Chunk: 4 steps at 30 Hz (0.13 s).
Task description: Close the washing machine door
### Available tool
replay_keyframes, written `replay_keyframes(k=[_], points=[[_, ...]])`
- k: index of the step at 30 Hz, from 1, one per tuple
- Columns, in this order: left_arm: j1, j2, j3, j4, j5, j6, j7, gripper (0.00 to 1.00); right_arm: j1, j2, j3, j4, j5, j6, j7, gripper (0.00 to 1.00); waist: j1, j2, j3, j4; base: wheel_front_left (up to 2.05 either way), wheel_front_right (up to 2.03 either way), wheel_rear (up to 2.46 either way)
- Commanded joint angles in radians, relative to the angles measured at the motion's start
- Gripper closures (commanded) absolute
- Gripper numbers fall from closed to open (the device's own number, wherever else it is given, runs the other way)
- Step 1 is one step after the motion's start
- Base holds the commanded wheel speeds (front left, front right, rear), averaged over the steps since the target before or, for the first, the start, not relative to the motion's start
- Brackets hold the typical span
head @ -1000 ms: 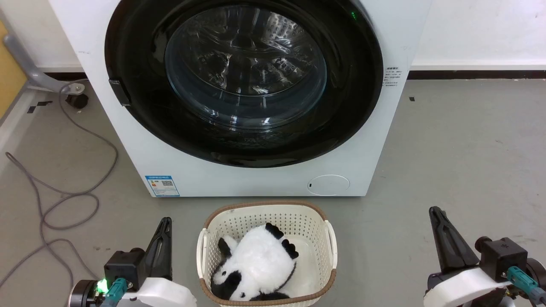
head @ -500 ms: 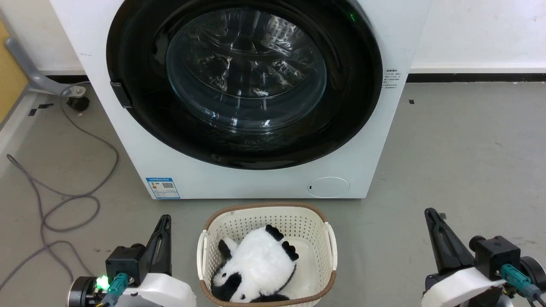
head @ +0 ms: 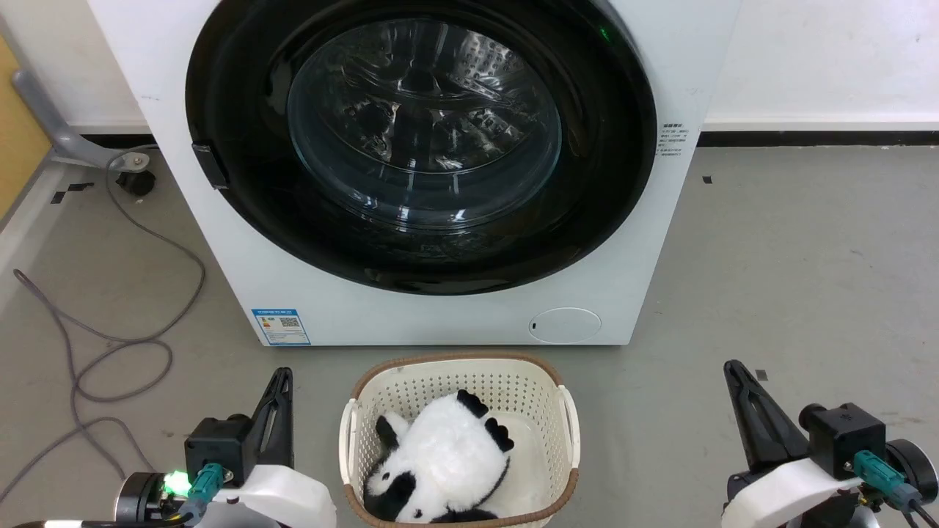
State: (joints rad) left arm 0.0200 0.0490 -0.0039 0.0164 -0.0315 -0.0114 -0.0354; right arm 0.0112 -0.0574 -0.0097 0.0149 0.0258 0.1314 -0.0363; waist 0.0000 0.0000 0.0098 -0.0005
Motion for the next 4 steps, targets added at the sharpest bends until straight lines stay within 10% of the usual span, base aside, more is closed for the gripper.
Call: replay_keyframes(k=[1,4], points=[[-0.014,0.001,0.003,-0.006,0.01,0.004,0.004,1.0,-0.01,0.006,0.003,-0.008,-0.009,-0.001,0.005,1.0,0.0,0.0,-0.001,0.0,0.0,0.0,0.0],[-0.015,0.001,0.003,-0.008,0.015,0.005,0.01,1.0,-0.01,0.006,0.004,-0.009,-0.012,-0.001,0.011,1.0,0.0,0.0,-0.003,0.0,0.0,0.0,0.0]])
